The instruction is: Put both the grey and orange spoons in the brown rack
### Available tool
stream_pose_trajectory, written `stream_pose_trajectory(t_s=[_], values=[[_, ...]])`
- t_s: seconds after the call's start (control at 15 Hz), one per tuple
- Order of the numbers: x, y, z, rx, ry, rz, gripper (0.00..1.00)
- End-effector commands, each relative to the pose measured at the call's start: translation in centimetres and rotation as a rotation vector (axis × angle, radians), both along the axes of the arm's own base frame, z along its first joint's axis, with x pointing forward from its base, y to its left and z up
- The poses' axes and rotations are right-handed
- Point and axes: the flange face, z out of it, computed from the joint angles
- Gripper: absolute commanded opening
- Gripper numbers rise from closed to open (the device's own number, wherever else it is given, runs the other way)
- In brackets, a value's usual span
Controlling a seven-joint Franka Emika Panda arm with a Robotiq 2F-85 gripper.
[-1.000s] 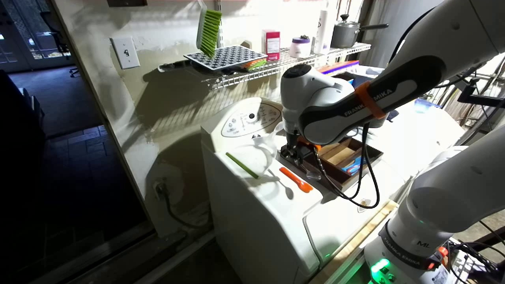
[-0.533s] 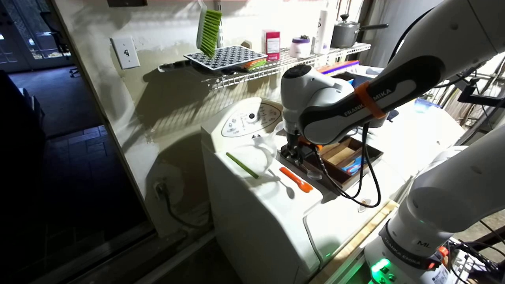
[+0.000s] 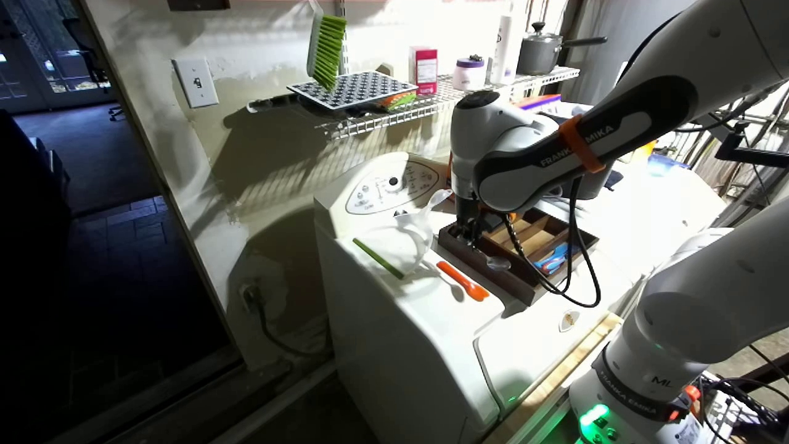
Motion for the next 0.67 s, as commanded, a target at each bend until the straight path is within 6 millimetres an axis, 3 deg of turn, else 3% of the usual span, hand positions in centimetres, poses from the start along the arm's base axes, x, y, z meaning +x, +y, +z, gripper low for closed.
stream_pose_trajectory(t_s=[0.0, 0.6], values=[[0.2, -1.9, 0.6, 0.032, 0.003, -0.012, 0.02], [0.7, -6.8, 0.0, 0.075, 0.013, -0.068, 0.02]])
